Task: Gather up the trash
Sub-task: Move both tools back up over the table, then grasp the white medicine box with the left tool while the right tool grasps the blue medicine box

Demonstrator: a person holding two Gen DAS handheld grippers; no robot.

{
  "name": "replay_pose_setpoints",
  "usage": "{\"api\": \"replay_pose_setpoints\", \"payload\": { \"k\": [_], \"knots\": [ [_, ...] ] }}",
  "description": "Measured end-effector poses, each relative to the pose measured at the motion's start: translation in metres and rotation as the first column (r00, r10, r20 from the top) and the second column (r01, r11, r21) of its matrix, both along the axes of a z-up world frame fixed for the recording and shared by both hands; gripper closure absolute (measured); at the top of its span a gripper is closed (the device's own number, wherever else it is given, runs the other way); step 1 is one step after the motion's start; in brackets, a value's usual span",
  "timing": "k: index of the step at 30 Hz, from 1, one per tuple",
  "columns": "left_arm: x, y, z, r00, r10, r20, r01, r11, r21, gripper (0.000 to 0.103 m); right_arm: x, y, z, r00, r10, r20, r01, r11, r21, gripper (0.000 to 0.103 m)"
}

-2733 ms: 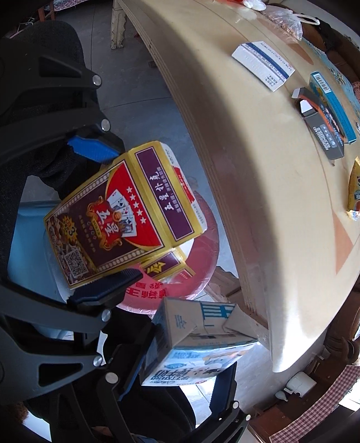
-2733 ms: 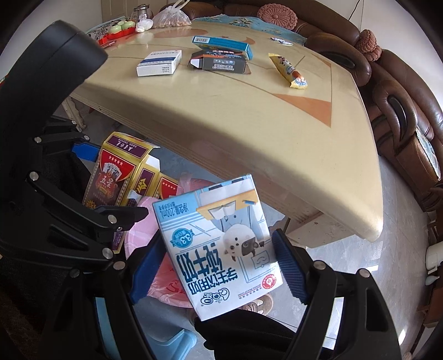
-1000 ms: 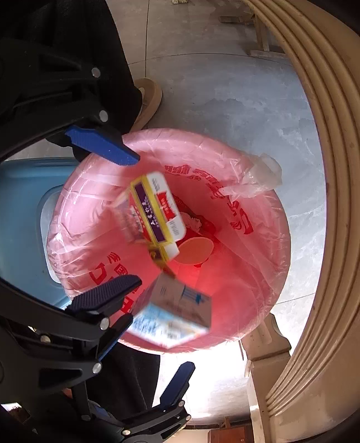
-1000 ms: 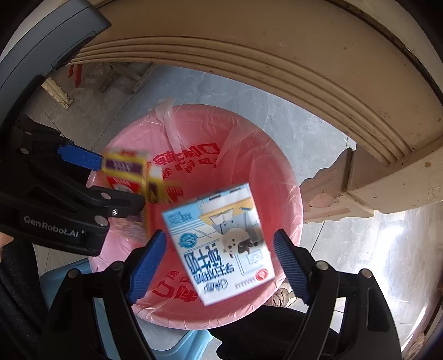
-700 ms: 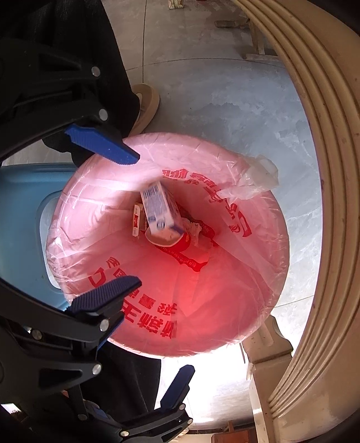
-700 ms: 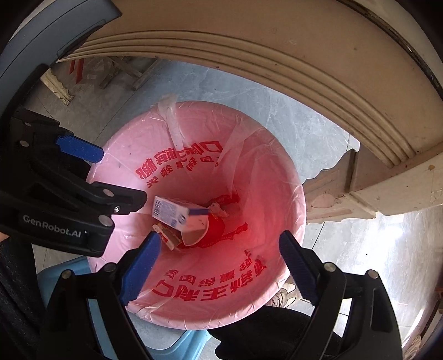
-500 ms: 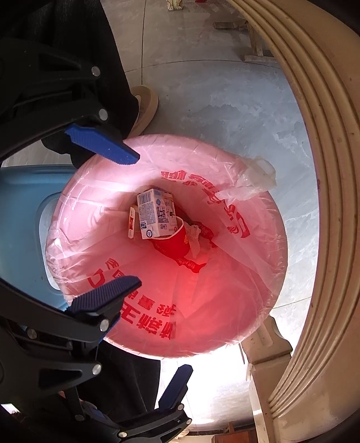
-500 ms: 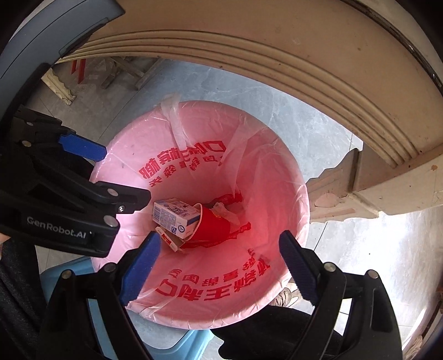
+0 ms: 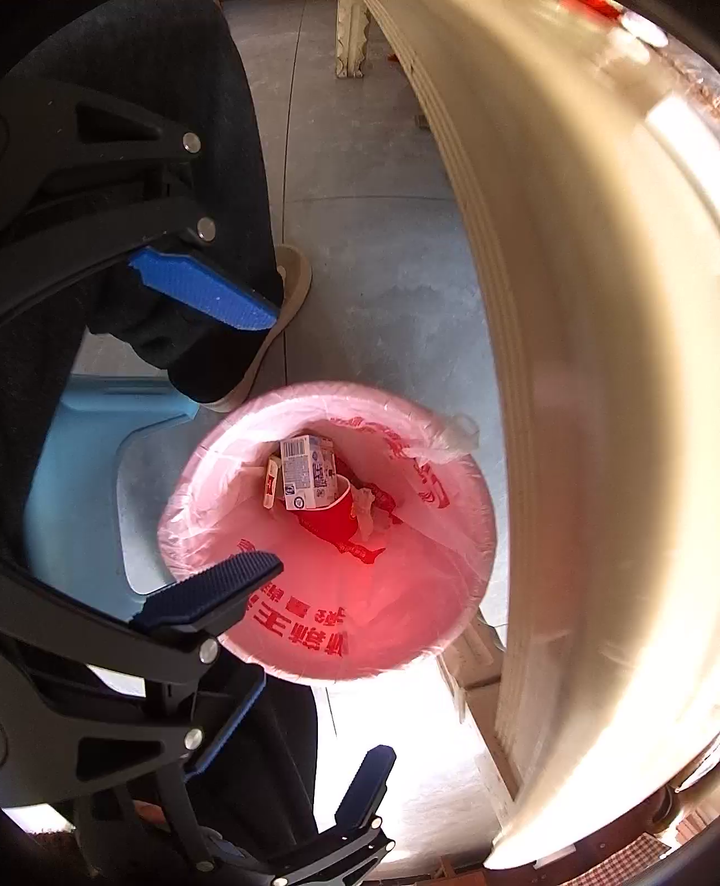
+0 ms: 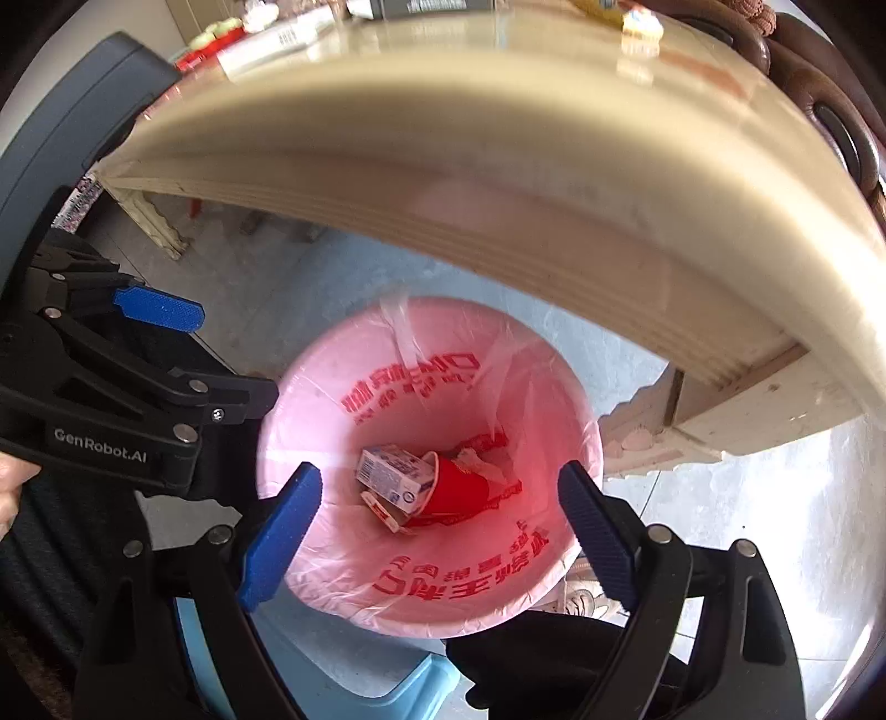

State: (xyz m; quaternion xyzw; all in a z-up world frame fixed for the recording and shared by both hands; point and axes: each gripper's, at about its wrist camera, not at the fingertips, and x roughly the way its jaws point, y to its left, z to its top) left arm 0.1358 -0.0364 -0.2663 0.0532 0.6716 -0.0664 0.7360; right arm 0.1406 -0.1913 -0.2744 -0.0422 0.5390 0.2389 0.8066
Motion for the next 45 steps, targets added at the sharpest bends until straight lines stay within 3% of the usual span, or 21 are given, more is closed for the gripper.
{"api": "replay_pose_setpoints", "payload": {
  "k": [2,5,11,17,22,30,32,36,45],
  "knots": [
    [-0.002,0.013,0.037,0.999,0.019,0.032,-0.019,1.000,0.001,0.022,-0.001,-0.005,0.038,0.999,0.015,0.044,-0.017,0.999,0.048,0.018],
    [0.004,0.035,0.093,0.996,0.049,0.068,-0.050,0.999,0.009,0.020,0.004,-0.015,0.097,0.990,0.037,0.133,-0.048,0.996,0.079,0.007],
    [0.037,0.069,0.187,0.987,0.099,0.125,-0.099,0.995,-0.005,0.016,0.042,-0.029,0.206,0.956,0.112,0.271,-0.138,0.987,0.077,0.007],
    [0.069,0.081,0.253,0.971,0.141,0.191,-0.151,0.988,0.035,0.016,0.101,-0.043,0.288,0.931,0.174,0.322,-0.226,0.965,0.132,0.007],
    [0.095,0.076,0.285,0.968,0.140,0.211,-0.157,0.986,0.064,0.015,0.150,-0.050,0.330,0.912,0.210,0.352,-0.271,0.953,0.134,0.007],
    [0.137,0.067,0.285,0.975,0.157,0.161,-0.170,0.983,0.074,0.015,0.205,-0.031,0.348,0.864,0.349,0.363,-0.399,0.914,0.070,0.007],
    [0.143,0.064,0.281,0.973,0.155,0.168,-0.174,0.979,0.107,0.015,0.215,-0.023,0.346,0.850,0.390,0.355,-0.438,0.897,0.063,0.007],
    [0.156,0.061,0.260,0.979,0.161,0.128,-0.176,0.978,0.110,0.015,0.233,-0.003,0.329,0.828,0.453,0.331,-0.496,0.867,0.053,0.007],
    [0.182,0.058,0.203,0.985,0.172,0.012,-0.172,0.979,0.105,0.015,0.267,0.033,0.272,0.813,0.535,0.230,-0.555,0.831,0.027,0.007]
  ]
}}
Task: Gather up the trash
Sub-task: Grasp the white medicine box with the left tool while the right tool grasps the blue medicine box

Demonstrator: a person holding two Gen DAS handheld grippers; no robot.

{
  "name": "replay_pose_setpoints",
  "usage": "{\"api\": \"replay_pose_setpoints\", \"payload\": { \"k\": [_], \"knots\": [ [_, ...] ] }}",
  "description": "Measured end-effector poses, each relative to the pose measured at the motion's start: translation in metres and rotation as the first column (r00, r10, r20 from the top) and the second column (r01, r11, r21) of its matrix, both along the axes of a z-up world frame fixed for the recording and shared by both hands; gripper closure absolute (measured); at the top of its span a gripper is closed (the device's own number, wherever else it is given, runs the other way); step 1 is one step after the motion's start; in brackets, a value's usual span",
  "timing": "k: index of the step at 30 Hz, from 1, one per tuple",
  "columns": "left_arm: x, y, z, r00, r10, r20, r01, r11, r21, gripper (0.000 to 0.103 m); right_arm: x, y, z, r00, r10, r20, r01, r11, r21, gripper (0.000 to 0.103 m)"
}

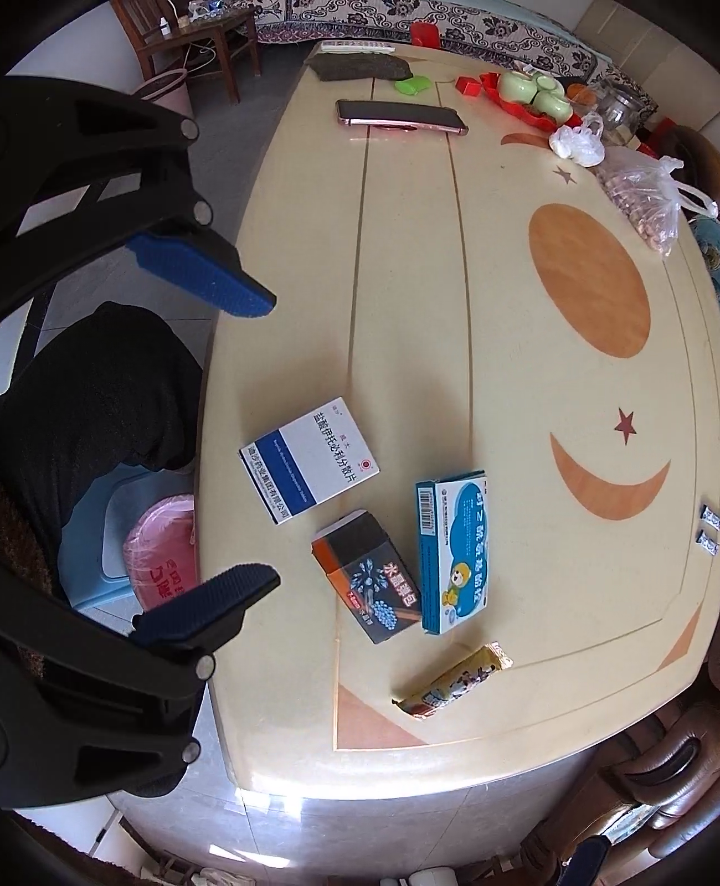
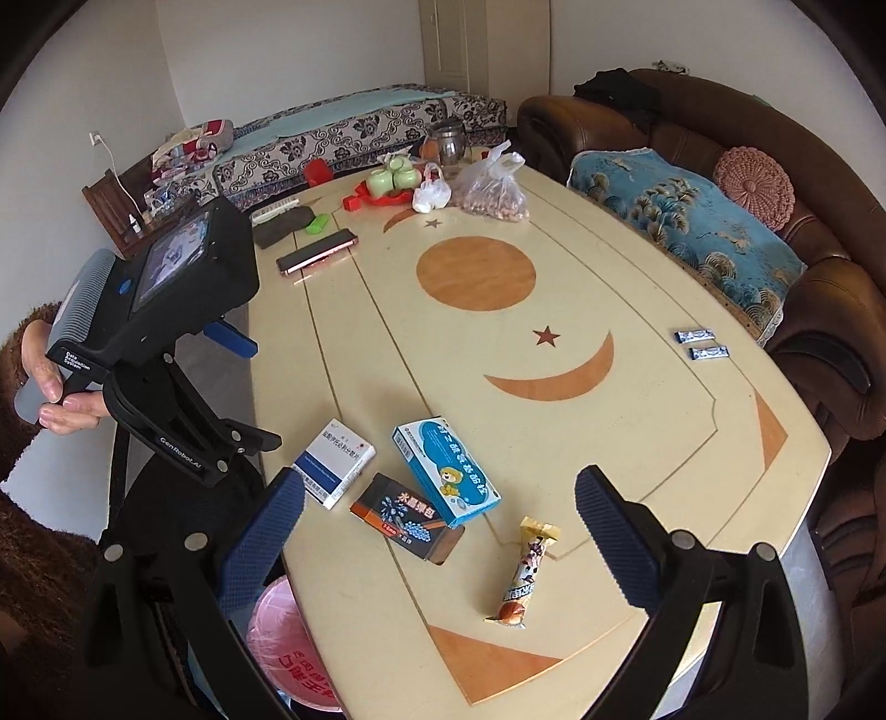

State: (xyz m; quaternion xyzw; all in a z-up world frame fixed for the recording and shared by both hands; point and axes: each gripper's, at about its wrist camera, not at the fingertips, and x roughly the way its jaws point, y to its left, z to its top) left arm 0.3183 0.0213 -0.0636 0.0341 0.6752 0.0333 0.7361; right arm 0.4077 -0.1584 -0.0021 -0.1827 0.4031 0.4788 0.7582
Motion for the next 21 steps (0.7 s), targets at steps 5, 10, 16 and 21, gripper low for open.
{"api": "replay_pose_setpoints", "payload": {
  "k": [5,10,16,21],
  "knots": [
    [0.012,0.001,-0.022,0.999,0.008,-0.032,-0.009,1.000,-0.009,0.015,0.012,0.017,-0.021,0.999,0.034,-0.017,-0.035,0.999,-0.034,0.007],
    [0.019,0.007,-0.046,0.997,0.028,-0.066,-0.030,0.999,-0.028,0.015,0.026,0.033,-0.045,0.996,0.066,-0.057,-0.069,0.996,-0.059,0.007],
    [0.025,0.018,-0.068,0.992,0.062,-0.107,-0.068,0.997,-0.047,0.015,0.041,0.058,-0.078,0.988,0.119,-0.095,-0.131,0.983,-0.131,0.007],
    [0.028,0.021,-0.080,0.989,0.077,-0.123,-0.086,0.994,-0.067,0.015,0.049,0.082,-0.100,0.973,0.197,-0.120,-0.217,0.957,-0.192,0.007]
  ]
}}
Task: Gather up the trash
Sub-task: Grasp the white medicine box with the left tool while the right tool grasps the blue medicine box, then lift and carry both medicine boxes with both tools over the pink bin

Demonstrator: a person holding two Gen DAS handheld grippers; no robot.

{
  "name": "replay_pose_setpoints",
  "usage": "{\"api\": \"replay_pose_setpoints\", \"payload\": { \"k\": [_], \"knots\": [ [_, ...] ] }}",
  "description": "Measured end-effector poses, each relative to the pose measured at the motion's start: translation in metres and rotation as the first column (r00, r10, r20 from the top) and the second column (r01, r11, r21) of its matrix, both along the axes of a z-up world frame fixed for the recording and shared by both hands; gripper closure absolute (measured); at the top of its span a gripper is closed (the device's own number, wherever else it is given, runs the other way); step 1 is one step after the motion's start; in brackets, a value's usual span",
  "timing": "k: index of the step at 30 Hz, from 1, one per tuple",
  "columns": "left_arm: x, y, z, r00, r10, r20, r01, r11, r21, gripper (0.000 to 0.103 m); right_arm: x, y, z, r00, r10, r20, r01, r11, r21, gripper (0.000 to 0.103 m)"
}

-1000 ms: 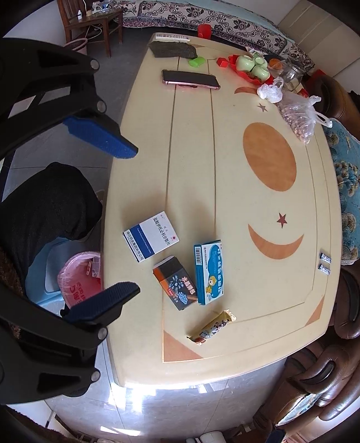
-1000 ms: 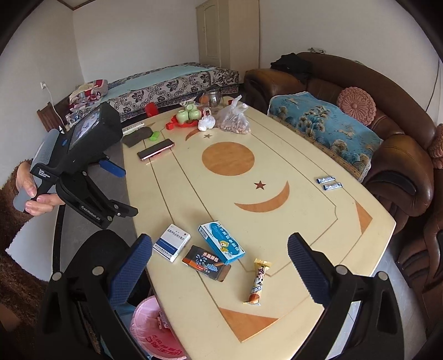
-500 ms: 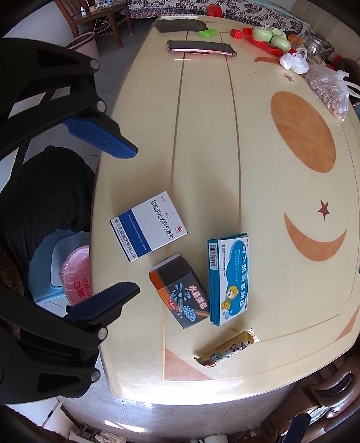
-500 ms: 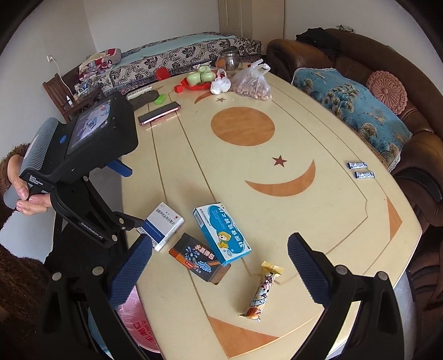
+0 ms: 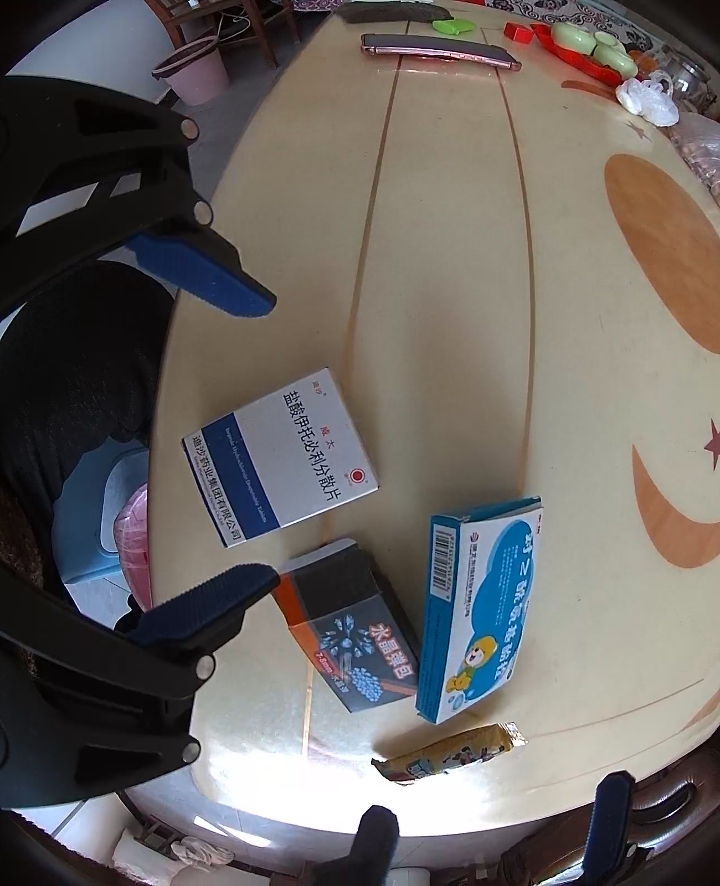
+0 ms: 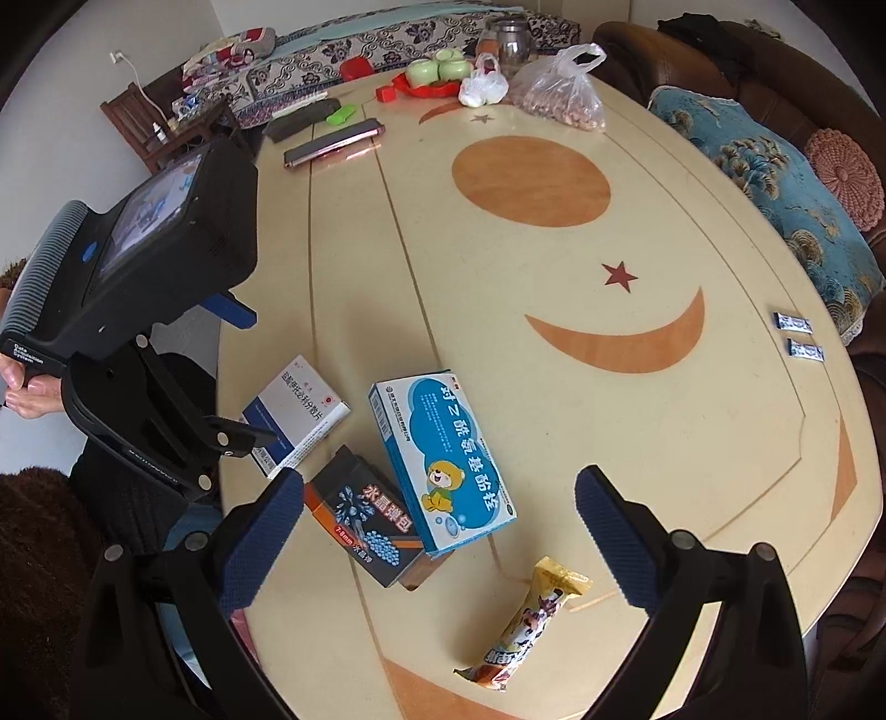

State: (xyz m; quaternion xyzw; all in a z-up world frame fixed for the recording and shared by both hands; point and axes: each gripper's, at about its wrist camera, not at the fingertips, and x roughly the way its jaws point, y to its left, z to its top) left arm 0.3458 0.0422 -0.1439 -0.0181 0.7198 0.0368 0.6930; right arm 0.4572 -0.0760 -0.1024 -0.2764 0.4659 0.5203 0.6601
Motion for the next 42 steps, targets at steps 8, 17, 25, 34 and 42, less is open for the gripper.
{"api": "replay_pose_setpoints", "payload": {
  "k": [8,17,25,34,42],
  "knots": [
    [0.004,0.008,-0.016,1.000,0.015,-0.026,-0.016,1.000,-0.017,0.015,0.012,0.029,-0.037,0.992,0.105,-0.066,-0.110,0.990,-0.092,0.007],
    [0.006,0.011,-0.037,0.998,0.036,-0.056,-0.038,0.999,-0.033,0.015,0.014,0.058,-0.076,0.973,0.201,-0.114,-0.220,0.957,-0.187,0.007],
    [0.000,0.016,-0.050,0.996,0.059,-0.064,-0.064,0.995,-0.072,0.015,0.018,0.074,-0.100,0.956,0.230,-0.183,-0.262,0.949,-0.178,0.011],
    [-0.004,0.010,-0.059,0.997,0.040,-0.072,-0.044,0.998,-0.049,0.016,0.019,0.065,-0.098,0.984,0.122,-0.127,-0.138,0.982,-0.128,0.038],
    [-0.008,0.004,-0.054,0.999,-0.021,-0.036,0.020,1.000,-0.007,0.036,-0.002,0.061,-0.094,0.999,-0.035,-0.021,0.033,0.994,-0.103,0.040]
  ]
}}
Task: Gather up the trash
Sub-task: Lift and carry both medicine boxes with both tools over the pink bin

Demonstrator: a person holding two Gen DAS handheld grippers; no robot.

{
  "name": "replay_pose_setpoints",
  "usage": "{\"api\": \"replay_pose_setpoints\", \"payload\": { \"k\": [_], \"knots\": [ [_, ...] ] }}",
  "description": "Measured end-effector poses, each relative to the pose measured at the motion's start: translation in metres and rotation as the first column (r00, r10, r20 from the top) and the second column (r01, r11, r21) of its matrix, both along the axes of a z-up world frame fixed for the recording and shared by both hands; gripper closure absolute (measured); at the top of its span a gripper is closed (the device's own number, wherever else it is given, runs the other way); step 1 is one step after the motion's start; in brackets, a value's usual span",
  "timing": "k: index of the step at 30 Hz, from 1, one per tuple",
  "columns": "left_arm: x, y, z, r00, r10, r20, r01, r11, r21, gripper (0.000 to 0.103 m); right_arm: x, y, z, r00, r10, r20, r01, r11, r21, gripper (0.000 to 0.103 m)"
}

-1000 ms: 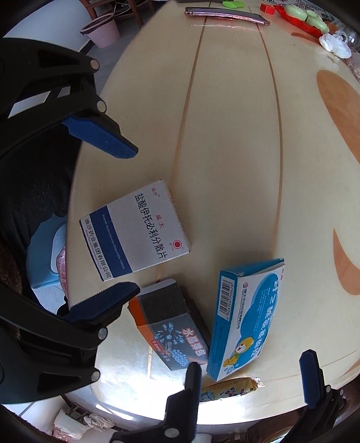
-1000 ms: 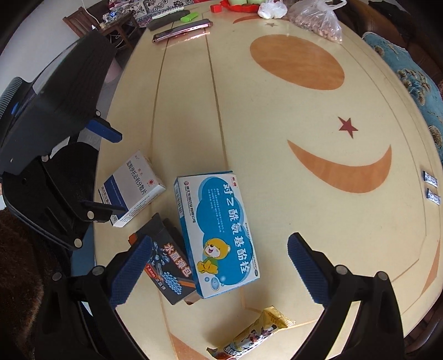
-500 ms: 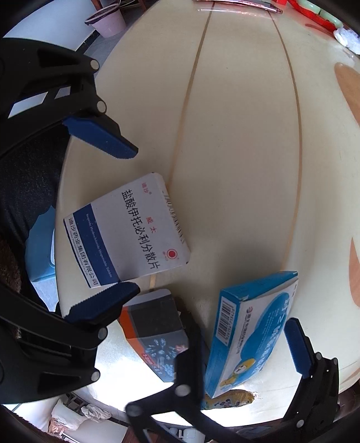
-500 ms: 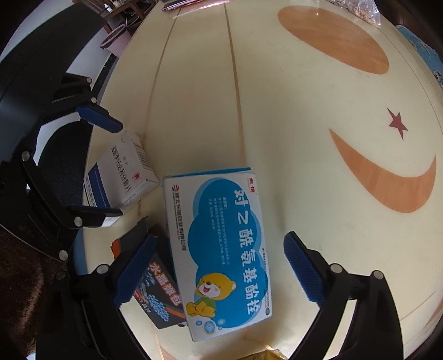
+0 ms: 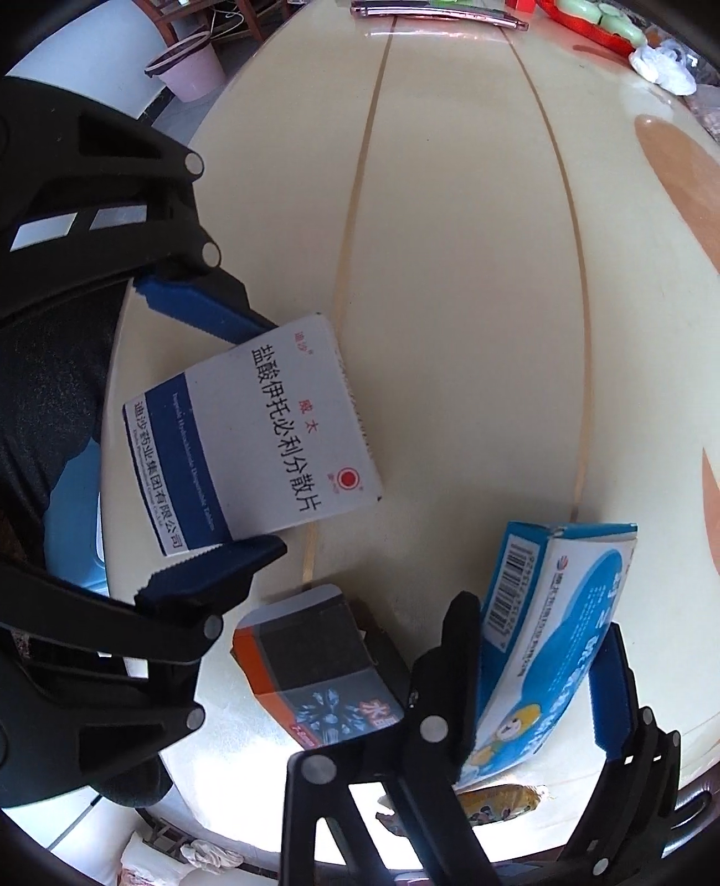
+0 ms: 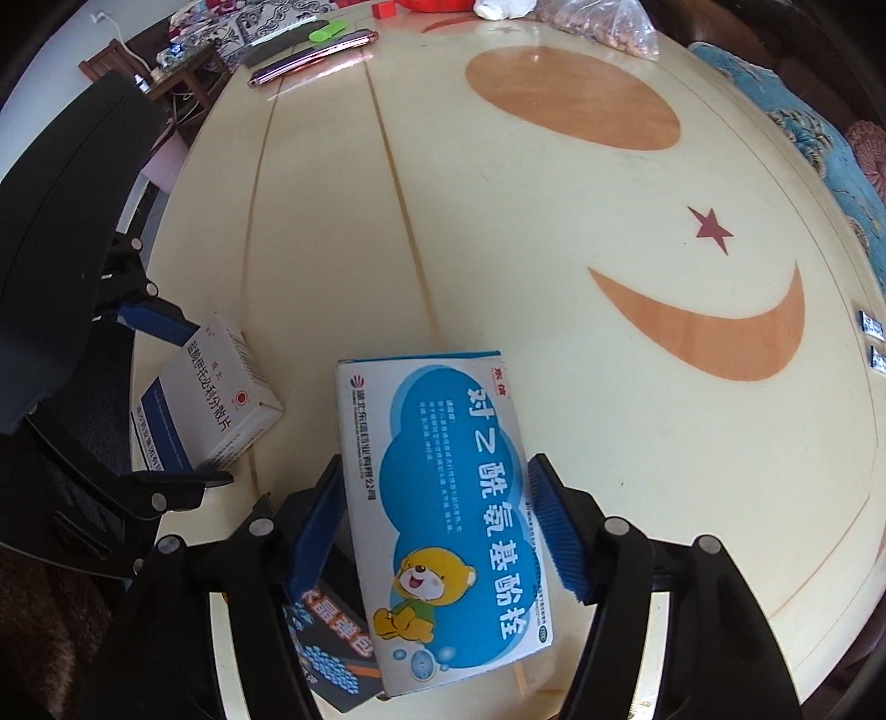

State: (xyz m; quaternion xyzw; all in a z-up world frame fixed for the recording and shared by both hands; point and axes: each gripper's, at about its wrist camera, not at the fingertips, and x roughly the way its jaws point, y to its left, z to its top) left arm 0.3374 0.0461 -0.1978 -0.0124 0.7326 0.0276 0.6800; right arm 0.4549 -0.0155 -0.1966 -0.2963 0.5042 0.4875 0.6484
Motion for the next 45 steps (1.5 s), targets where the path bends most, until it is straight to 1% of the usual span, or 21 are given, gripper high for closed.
{"api": "replay_pose_setpoints", "payload": {
  "k": [4,8,10,12,16,22,25,28,32,36,39,42,45],
  "knots": [
    [0.001,-0.001,0.001,1.000,0.001,-0.005,-0.001,1.000,-0.004,0.036,-0.002,0.000,0.002,0.996,-0.064,0.054,0.065,0.998,-0.024,0.040],
    [-0.001,-0.002,0.002,1.000,-0.003,0.004,0.003,1.000,-0.020,0.036,-0.003,-0.004,0.007,0.986,-0.139,0.090,0.140,0.990,-0.006,0.040],
    [0.001,0.002,0.003,1.000,0.004,0.009,-0.003,1.000,-0.025,0.036,0.000,-0.011,0.010,0.979,-0.184,0.092,0.185,0.983,0.001,0.040],
    [0.001,0.004,0.007,1.000,-0.004,0.021,0.004,1.000,-0.022,0.036,0.011,-0.019,0.016,0.967,-0.232,0.106,0.233,0.973,0.009,0.040],
    [-0.004,0.007,0.019,0.998,-0.010,0.056,0.011,1.000,-0.017,0.036,0.029,-0.039,0.034,0.938,-0.325,0.119,0.320,0.946,0.057,0.041],
    [-0.004,0.016,0.031,0.997,0.004,0.082,-0.002,1.000,-0.021,0.036,0.040,-0.053,0.058,0.903,-0.412,0.122,0.402,0.910,0.098,0.041],
    [-0.002,0.021,0.044,0.995,0.007,0.097,-0.005,1.000,-0.014,0.036,0.035,-0.057,0.074,0.892,-0.428,0.144,0.413,0.902,0.124,0.041],
    [-0.004,0.023,0.052,0.994,0.012,0.112,-0.011,1.000,-0.010,0.036,0.028,-0.064,0.089,0.881,-0.450,0.147,0.431,0.891,0.145,0.041],
    [0.000,0.023,0.068,0.991,0.007,0.136,-0.007,1.000,0.000,0.036,0.016,-0.070,0.103,0.872,-0.458,0.172,0.437,0.888,0.144,0.041],
    [-0.003,0.013,0.072,0.987,-0.014,0.161,0.014,1.000,0.002,0.036,-0.001,-0.078,0.114,0.863,-0.472,0.180,0.450,0.881,0.149,0.041],
    [-0.010,0.004,0.082,0.981,-0.040,0.188,0.039,0.999,0.007,0.036,-0.017,-0.089,0.123,0.852,-0.492,0.178,0.466,0.869,0.166,0.041],
    [-0.019,-0.006,0.089,0.976,-0.063,0.207,0.062,0.998,0.016,0.036,-0.038,-0.101,0.133,0.841,-0.504,0.194,0.475,0.861,0.180,0.041],
    [-0.025,-0.016,0.101,0.970,-0.091,0.226,0.090,0.996,0.015,0.036,-0.058,-0.114,0.139,0.833,-0.522,0.184,0.492,0.850,0.189,0.041]
  ]
}}
